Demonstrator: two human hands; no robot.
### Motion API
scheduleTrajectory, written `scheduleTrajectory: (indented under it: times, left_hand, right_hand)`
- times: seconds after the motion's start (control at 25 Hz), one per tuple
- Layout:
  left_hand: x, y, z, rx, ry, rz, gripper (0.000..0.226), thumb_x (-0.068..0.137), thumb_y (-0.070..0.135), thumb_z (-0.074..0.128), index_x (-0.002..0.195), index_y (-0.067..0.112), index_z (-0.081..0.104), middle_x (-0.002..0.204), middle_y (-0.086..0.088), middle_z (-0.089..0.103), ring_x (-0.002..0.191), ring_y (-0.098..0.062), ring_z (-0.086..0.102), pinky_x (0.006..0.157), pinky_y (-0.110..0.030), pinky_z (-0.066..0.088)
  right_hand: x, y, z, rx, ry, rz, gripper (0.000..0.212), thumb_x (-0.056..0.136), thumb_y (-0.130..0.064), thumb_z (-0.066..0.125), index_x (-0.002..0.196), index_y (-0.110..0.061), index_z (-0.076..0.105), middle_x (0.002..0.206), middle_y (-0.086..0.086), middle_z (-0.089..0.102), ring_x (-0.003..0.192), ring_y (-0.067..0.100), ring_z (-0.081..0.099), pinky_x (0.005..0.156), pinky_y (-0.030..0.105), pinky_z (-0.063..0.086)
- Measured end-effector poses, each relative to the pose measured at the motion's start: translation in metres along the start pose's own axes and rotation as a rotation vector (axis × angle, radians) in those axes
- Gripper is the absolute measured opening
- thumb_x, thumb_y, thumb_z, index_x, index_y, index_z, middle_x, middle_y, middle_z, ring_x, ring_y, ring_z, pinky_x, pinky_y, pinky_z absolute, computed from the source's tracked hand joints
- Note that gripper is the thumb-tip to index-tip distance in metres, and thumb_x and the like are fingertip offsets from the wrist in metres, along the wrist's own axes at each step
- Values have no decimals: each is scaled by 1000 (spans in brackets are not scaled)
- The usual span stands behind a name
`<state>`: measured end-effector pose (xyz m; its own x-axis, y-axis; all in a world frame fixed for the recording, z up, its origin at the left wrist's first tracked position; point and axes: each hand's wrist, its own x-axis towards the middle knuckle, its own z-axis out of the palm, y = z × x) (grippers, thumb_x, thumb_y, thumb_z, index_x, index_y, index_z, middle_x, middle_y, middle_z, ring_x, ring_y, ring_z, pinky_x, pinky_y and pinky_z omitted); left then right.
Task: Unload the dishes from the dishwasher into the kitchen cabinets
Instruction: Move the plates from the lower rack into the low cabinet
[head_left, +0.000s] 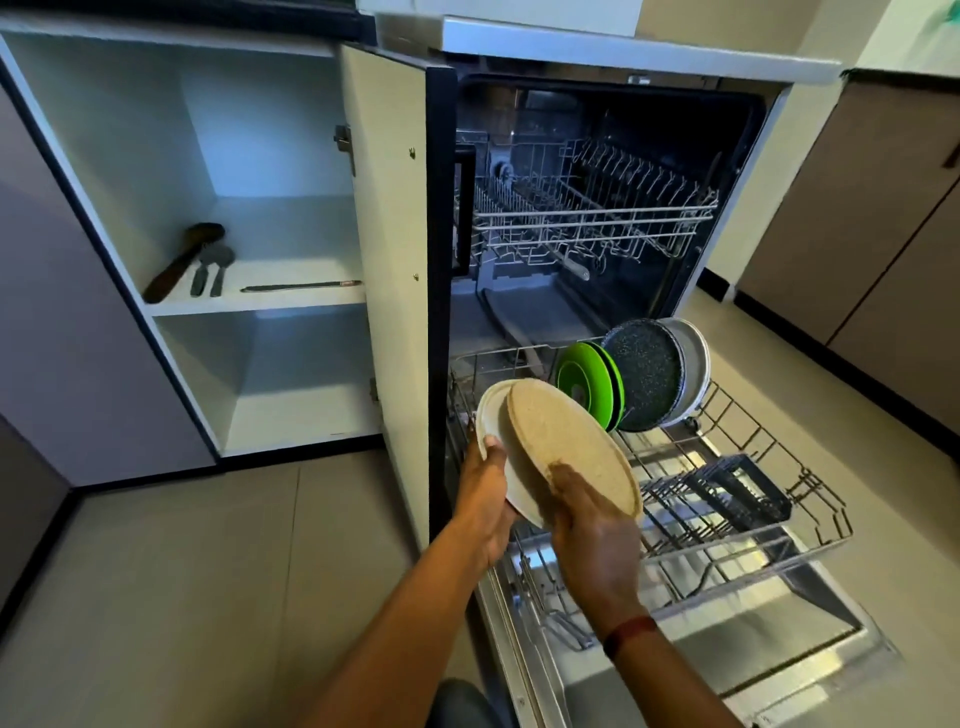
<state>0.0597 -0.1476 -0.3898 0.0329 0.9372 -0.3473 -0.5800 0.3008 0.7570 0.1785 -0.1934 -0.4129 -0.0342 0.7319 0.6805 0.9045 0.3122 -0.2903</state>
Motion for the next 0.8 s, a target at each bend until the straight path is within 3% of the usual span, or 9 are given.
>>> scheduleTrajectory:
  times: [0.08, 0.2, 0.36, 0.44, 0.52, 0.56, 0.6, 0.68, 0.8]
  left_hand:
    - [-9, -10, -10, -121, -14, -93, 42, 103, 41, 30, 136, 22, 47, 120, -11, 66, 101, -29, 67, 66, -39, 59]
    - [-28, -22, -22, -295, -54, -235, 54, 102, 46, 29, 132, 8, 53, 117, -20, 67, 97, -31, 69, 69, -38, 58]
    - [-58, -33, -44, -451, -78, -317, 57, 101, 46, 33, 124, 0, 57, 117, -25, 65, 99, -35, 68, 73, -40, 60]
    - [-70, -37, -57, -479, -101, -341, 59, 100, 46, 35, 128, -2, 54, 124, -26, 61, 102, -36, 66, 58, -34, 60]
    - [-81, -43, -68, -511, -102, -355, 60, 99, 46, 35, 130, -3, 52, 123, -28, 60, 92, -35, 68, 44, -27, 54]
    - [-86, -46, -73, -536, -97, -356, 61, 100, 46, 34, 129, -4, 52, 123, -30, 59, 92, -37, 69, 50, -32, 58]
    - [-90, -49, -78, -545, -100, -348, 61, 101, 47, 31, 129, -4, 51, 125, -31, 58, 100, -40, 66, 68, -42, 61]
    - [-95, -53, -93, -534, -90, -338, 61, 101, 47, 29, 131, -1, 51, 130, -29, 56, 119, -42, 55, 102, -56, 43]
    - [-102, -53, -108, -508, -81, -313, 59, 100, 43, 32, 122, -2, 62, 129, -28, 57, 123, -43, 52, 111, -59, 28]
  right_hand:
    - [-18, -7, 3, -9, -40, -15, 42, 69, -3, 83, 109, -8, 71, 105, 11, 73, 85, 24, 73, 67, 42, 61]
    - [-44, -16, 5, -23, -95, -80, 41, 70, -7, 83, 109, -9, 72, 112, 10, 71, 96, 22, 71, 82, 40, 59]
    - [-76, -26, 1, -80, -208, -207, 35, 86, -24, 61, 115, -8, 69, 123, 13, 66, 110, 23, 66, 98, 39, 49]
    - [-83, -32, -3, -52, -260, -205, 38, 93, -33, 50, 114, -9, 71, 123, 11, 66, 113, 21, 64, 98, 40, 50]
    - [-91, -39, -10, 18, -257, -225, 38, 96, -36, 48, 114, -12, 71, 124, 7, 66, 116, 18, 62, 95, 41, 53]
    - [-95, -42, -16, 60, -215, -219, 36, 96, -36, 51, 115, -12, 71, 125, 6, 66, 118, 18, 61, 95, 40, 53]
    - [-99, -46, -24, 91, -143, -179, 35, 96, -34, 54, 116, -11, 70, 125, 6, 65, 120, 19, 60, 97, 40, 52]
    - [-100, -48, -42, 76, 33, 41, 40, 94, -33, 52, 119, -6, 67, 130, 12, 60, 125, 26, 54, 98, 41, 48]
    - [-83, -28, -60, 128, 37, 585, 61, 95, -46, 42, 145, -12, 40, 154, 7, 33, 144, 26, 26, 112, 49, 31]
